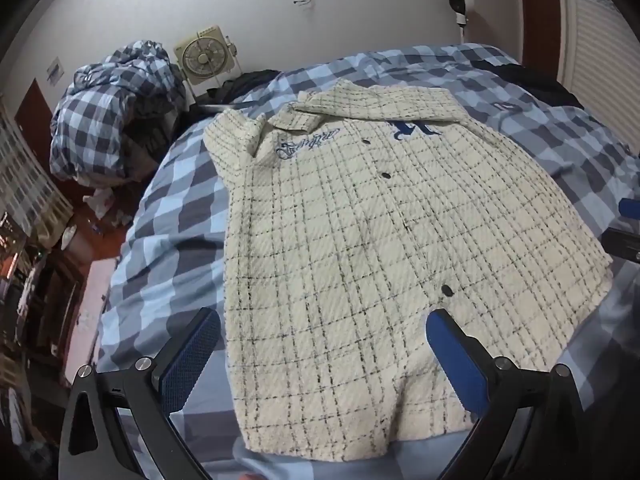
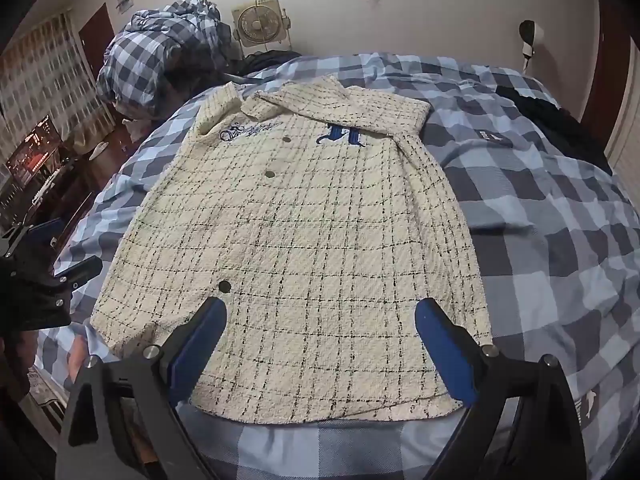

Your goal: Fold small clothes

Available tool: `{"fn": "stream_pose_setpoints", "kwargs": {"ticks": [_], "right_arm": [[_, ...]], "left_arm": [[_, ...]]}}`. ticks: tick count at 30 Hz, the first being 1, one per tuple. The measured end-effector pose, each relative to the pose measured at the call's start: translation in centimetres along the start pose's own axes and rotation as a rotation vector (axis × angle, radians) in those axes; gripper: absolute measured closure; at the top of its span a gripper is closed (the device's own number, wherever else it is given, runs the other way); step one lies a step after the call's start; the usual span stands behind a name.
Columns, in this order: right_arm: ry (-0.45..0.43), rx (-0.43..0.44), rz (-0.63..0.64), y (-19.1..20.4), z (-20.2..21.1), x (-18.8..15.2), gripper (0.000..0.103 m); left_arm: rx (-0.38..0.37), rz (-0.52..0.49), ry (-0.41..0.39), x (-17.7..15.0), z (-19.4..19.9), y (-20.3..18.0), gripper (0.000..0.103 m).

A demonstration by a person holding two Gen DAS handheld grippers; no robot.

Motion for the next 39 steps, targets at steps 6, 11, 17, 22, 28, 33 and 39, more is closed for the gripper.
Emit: {"fn": "stream_pose_setpoints", "kwargs": {"ticks": [6, 11, 17, 22, 28, 33, 39], "right_arm": [[0.004, -0.002, 0.001, 0.03, -0.22, -0.09, 0.010], [0.006, -0.006, 0.003, 0.05, -0.29, -0.14, 0.010], [0.012, -0.011, 0.008, -0.12, -0.29, -0.13, 0.010], [0.011, -0.012, 0.008, -0.11, -0.25, -0.12, 0.010], [0.011, -0.013, 0.008, -0.13, -0.24, -0.14, 0.010], [0.011, -0.014, 0.007, -0.23, -0.25, -0.10, 0.010], [0.011, -0.017, 0.010, -0.11, -0.28, -0.12, 0.010]], "left_arm": [[-0.004, -0.001, -0.005, -0.04, 0.10, -0.18, 0.000], [-0.003, -0.005, -0.003, -0.14, 0.11, -0.21, 0.000], [-0.005, 0.000, -0.001, -0.19, 0.09, -0.12, 0.000], [-0.005, 0.001, -0.003, -0.21, 0.07, -0.02, 0.000], [-0.003, 0.000, -0.002, -0.15, 0.07, -0.02, 0.000], [-0.004, 0.000, -0.002, -0.09, 0.04, -0.05, 0.000], [-0.003, -0.001, -0.001, -0.07, 0.04, -0.05, 0.000]]}}
Point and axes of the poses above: each gripper's, at about its wrist camera, not at the fingertips, and z roughly against the way its jaws point, y to its left, x to its top, the point moved 8 cm from there along -z, roughly the way its jaws point, and after that the axes turned 4 degrees about y, right-handed, at the moved point
